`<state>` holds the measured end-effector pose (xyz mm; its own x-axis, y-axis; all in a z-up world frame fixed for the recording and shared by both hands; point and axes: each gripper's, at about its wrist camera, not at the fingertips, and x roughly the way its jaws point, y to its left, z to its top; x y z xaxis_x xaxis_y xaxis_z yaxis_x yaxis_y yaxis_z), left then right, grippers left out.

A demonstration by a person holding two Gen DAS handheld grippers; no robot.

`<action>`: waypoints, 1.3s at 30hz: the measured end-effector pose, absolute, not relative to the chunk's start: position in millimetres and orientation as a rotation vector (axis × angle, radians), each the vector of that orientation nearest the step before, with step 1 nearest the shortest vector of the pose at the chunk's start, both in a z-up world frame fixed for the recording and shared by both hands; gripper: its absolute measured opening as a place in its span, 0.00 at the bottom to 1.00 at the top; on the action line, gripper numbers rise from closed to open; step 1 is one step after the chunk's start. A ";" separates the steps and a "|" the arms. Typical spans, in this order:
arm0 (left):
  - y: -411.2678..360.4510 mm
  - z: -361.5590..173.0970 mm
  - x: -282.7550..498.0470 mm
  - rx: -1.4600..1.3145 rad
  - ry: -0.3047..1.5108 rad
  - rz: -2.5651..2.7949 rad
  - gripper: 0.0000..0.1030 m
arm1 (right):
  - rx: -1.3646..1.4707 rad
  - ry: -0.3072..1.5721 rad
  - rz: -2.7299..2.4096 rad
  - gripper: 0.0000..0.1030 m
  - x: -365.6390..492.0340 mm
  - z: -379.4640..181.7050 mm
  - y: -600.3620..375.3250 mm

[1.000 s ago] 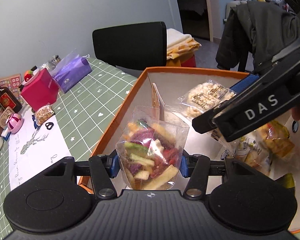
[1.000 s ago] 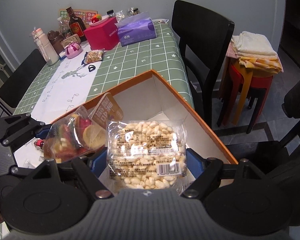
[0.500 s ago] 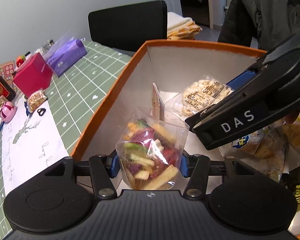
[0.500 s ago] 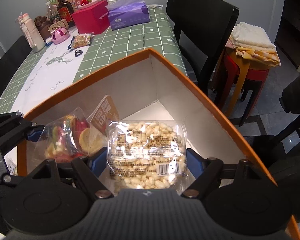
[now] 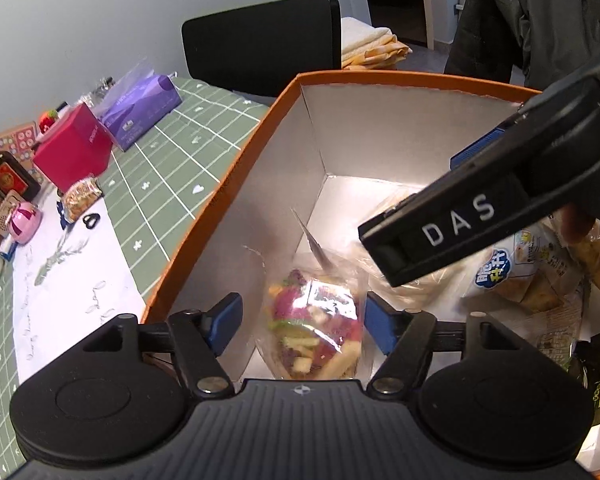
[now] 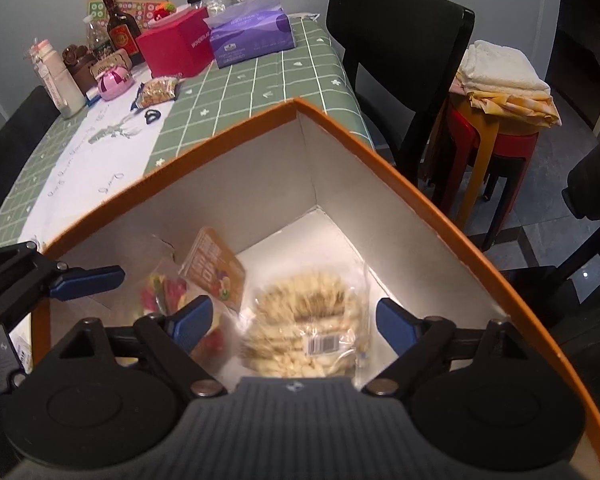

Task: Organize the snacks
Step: 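Open the left tool to drop the chips bag while the right drops the white-snack bag, then withdraw both open tools from the box back toward the table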

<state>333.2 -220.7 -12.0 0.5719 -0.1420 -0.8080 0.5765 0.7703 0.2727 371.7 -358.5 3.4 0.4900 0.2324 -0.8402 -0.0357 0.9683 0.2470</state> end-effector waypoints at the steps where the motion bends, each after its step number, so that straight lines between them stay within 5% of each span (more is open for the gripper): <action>1: -219.5 -9.8 332.7 0.546 0.863 -0.449 0.79 | 0.219 1.044 0.163 0.86 371.1 4.7 -359.0; 39: -48.7 82.4 251.2 0.397 0.757 -0.281 0.80 | 0.065 0.832 0.293 0.86 296.9 114.7 -262.3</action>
